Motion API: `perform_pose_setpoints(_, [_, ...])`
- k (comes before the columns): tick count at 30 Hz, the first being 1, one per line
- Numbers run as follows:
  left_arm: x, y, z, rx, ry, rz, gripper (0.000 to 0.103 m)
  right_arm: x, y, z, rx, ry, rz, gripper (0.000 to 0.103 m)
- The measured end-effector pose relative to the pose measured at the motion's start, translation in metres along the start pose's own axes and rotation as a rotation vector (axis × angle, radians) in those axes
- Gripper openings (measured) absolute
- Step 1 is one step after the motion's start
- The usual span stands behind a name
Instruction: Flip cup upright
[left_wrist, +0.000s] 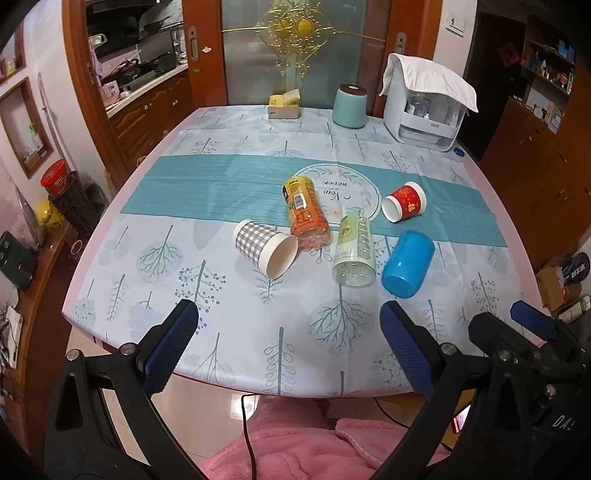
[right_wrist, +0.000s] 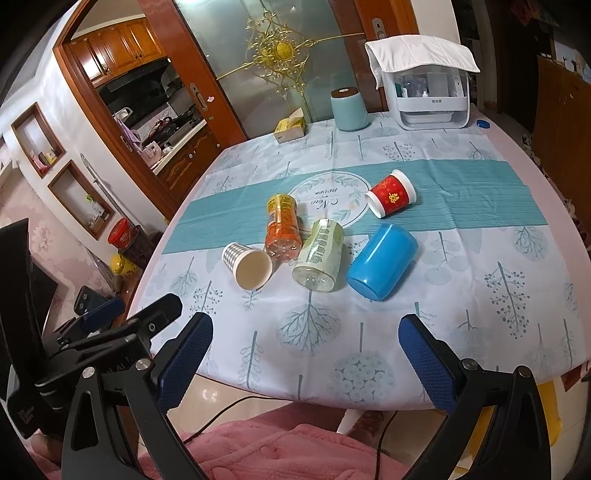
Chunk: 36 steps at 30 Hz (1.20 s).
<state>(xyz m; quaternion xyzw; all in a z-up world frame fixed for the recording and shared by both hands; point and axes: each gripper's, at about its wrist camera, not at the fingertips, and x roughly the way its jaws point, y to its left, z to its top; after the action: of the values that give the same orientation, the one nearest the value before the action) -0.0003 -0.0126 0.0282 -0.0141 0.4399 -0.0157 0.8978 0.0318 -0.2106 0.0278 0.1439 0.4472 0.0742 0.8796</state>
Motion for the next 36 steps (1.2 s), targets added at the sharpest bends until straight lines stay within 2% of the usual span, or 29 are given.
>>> perform_pose_setpoints(4, [0.003,-0.004,0.006,0.012,0.0,-0.021,0.098,0.0,-0.004,-0.002,0.012,0.005,-0.009,0.102])
perform_pose_setpoints(8, [0.006,-0.01,0.012,0.033,-0.004,-0.03,0.098,-0.005,-0.01,-0.001,0.022,-0.028,-0.038,0.102])
perform_pose_setpoints(14, [0.009,-0.016,0.022,0.062,-0.015,-0.045,0.098,-0.02,-0.021,0.003,0.028,-0.15,-0.025,0.102])
perform_pose_setpoints(20, [0.018,-0.028,0.037,0.108,-0.011,-0.077,0.098,-0.022,-0.036,0.009,0.091,-0.142,-0.025,0.102])
perform_pose_setpoints(29, [0.045,-0.08,0.074,0.266,0.01,-0.144,0.098,-0.017,-0.076,0.015,0.117,-0.161,-0.157,0.102])
perform_pose_setpoints(33, [0.07,-0.115,0.087,0.366,0.064,-0.199,0.098,0.001,-0.096,0.013,0.122,-0.112,-0.257,0.102])
perform_pose_setpoints(36, [0.097,-0.144,0.093,0.429,0.139,-0.251,0.098,0.014,-0.111,0.011,0.141,-0.062,-0.304,0.102])
